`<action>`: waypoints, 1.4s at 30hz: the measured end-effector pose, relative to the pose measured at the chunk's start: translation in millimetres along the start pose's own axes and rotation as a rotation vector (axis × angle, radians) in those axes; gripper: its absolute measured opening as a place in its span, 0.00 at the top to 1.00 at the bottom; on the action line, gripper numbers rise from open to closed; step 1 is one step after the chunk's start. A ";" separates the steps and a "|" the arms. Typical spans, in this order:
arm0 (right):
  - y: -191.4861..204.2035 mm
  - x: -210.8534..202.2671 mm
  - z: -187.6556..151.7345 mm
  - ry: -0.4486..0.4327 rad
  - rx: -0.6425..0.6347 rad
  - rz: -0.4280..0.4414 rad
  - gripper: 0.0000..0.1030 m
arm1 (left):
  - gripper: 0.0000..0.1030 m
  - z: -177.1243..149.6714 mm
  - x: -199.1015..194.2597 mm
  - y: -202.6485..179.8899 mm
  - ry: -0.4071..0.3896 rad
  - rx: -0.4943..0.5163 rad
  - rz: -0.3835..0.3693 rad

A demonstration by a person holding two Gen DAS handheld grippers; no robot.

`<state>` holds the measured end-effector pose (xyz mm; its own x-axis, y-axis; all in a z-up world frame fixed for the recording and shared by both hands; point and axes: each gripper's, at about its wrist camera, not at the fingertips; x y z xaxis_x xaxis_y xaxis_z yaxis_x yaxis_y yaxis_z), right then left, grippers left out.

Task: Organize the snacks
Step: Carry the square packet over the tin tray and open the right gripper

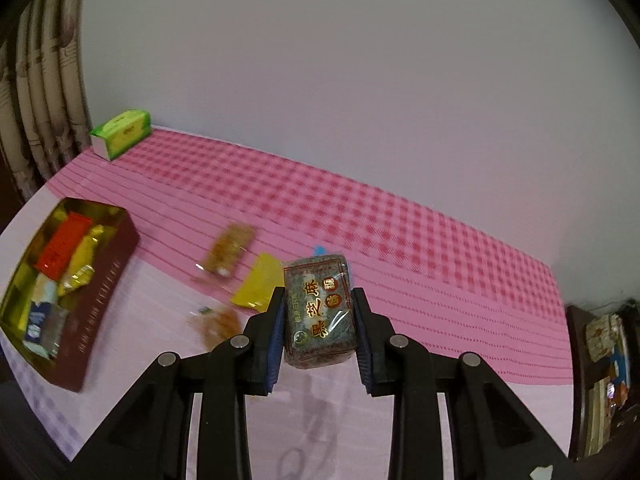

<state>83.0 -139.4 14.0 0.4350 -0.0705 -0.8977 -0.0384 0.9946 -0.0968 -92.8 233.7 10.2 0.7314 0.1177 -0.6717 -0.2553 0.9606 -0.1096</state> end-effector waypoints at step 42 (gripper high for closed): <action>252.0 11.5 -4.0 0.071 -0.263 0.184 0.73 | 0.36 8.4 3.3 34.5 0.010 -0.171 0.052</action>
<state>74.8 110.1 -22.4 0.3358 0.0943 -0.9372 -0.3453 0.9380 -0.0294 -93.9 269.3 10.4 0.7082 0.1626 -0.6870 -0.3968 0.8966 -0.1967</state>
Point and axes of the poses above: each gripper's, at about its wrist camera, not at the fingertips, and x roughly the way its jaws point, y to its left, z to its top, and after that the axes turned 8 degrees about y, right-handed
